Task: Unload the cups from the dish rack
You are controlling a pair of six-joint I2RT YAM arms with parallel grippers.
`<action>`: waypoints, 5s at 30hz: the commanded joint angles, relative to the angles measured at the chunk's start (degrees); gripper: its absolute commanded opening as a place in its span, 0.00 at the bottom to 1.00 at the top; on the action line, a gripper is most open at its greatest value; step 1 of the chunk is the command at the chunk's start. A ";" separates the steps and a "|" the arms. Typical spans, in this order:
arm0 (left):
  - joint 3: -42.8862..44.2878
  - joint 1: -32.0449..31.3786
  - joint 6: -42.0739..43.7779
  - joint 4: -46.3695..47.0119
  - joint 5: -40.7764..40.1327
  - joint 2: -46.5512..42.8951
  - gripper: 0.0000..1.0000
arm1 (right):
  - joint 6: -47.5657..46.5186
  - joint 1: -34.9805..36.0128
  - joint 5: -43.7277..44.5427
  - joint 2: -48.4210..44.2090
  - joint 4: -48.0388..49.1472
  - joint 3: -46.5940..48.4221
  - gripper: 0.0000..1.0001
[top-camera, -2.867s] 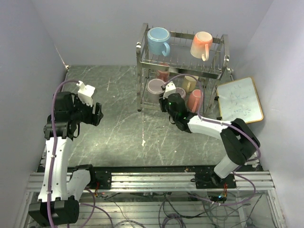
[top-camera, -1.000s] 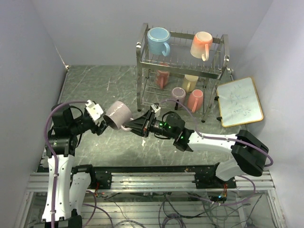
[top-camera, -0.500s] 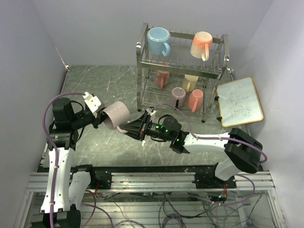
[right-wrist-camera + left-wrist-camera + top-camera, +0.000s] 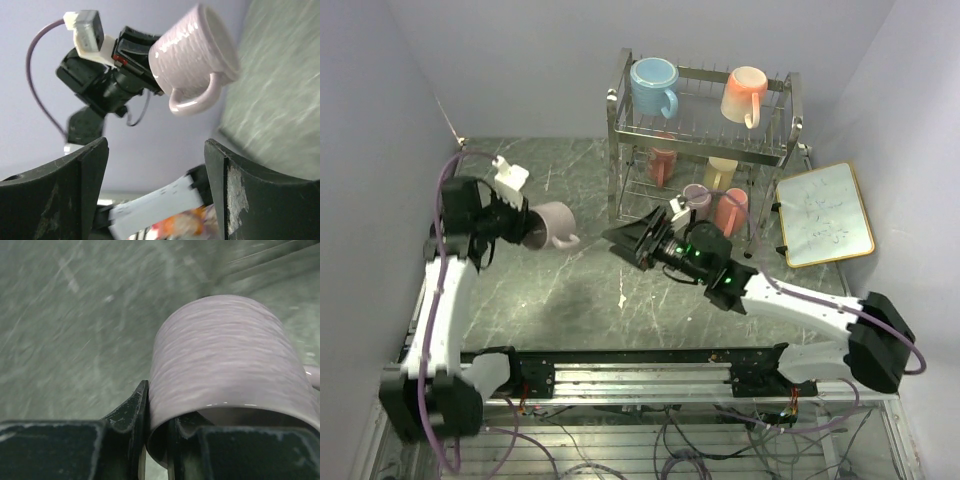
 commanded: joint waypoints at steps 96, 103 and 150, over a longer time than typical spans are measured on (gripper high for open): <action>-0.35 -0.75 14.45 -4.14 -2.26 -0.22 0.99 | -43.71 -3.36 38.74 -7.67 -40.50 14.06 0.00; -9.17 -1.42 24.74 0.82 7.38 -10.73 0.99 | -24.97 -3.27 23.33 -7.29 -36.11 16.13 0.00; -27.85 -10.24 13.58 25.80 -2.21 -33.21 0.92 | 24.81 6.36 17.75 24.56 -8.41 32.42 0.00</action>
